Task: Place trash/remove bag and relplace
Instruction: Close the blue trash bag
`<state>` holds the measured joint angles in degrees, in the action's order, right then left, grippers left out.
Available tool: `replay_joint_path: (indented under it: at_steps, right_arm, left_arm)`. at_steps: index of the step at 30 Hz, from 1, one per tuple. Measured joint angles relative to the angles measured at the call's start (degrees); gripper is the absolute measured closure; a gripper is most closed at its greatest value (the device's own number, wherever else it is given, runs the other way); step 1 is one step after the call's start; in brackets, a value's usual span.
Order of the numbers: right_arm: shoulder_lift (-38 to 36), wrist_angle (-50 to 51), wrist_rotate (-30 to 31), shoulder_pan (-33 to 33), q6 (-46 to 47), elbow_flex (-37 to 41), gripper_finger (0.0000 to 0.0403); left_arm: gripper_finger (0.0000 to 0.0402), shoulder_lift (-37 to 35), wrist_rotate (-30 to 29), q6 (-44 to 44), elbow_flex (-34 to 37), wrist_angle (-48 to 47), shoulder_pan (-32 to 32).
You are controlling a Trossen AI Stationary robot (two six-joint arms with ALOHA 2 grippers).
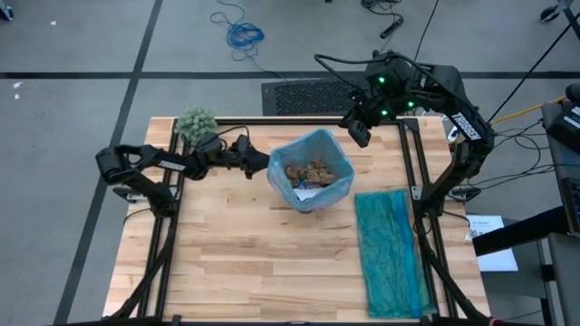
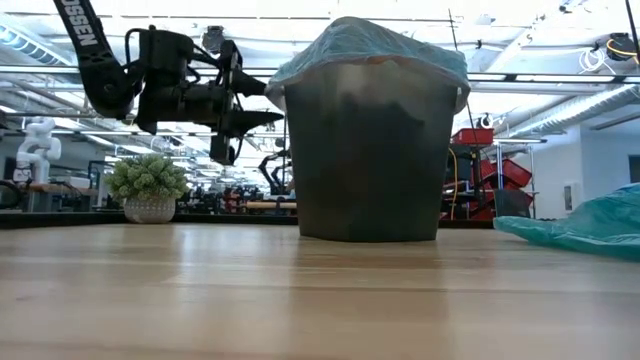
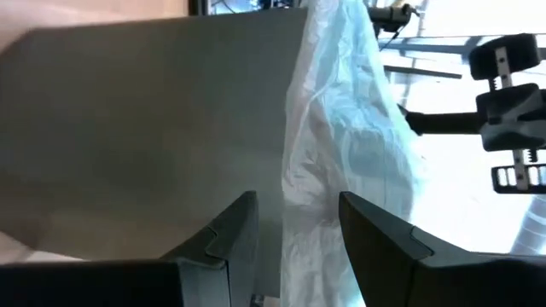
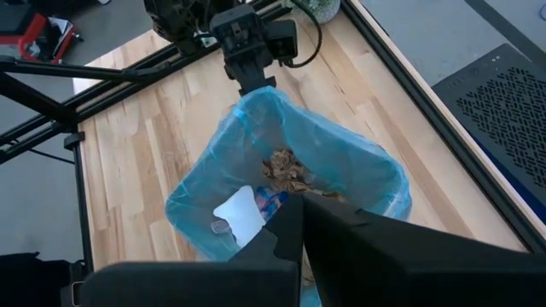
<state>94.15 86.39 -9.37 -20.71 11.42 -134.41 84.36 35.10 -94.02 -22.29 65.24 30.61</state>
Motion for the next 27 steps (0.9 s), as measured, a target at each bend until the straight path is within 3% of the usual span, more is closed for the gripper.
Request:
replay_joint_path:
  at_steps: [5, 11, 21, 24, 27]
  right_arm:
    - [0.00, 0.02, 0.02, 0.00, -0.02, 0.00, 0.0403]
    - [0.00, 0.02, 0.02, 0.00, 0.15, 0.00, 0.0403]
    - [0.00, -0.06, 0.02, 0.02, 1.16, 0.00, 0.0403]
    - [0.00, -0.84, 0.02, 0.03, 1.18, 0.00, 0.0403]
    - [0.00, -1.41, 0.02, 0.07, 1.17, 0.00, 0.0403]
  left_arm:
    - [0.0266, 0.00, -2.52, 0.38, -0.01, -0.91, 0.00]
    - [0.0388, -0.02, -3.82, 0.03, -0.01, 4.09, 0.00]
    - [0.0400, -5.36, -5.18, -0.11, -5.80, 4.87, 0.25]
    - [0.0401, -8.38, -4.96, 1.50, -9.54, -0.29, 0.84]
    - [0.0401, -11.56, -1.28, 6.81, -15.01, -11.94, 1.31]
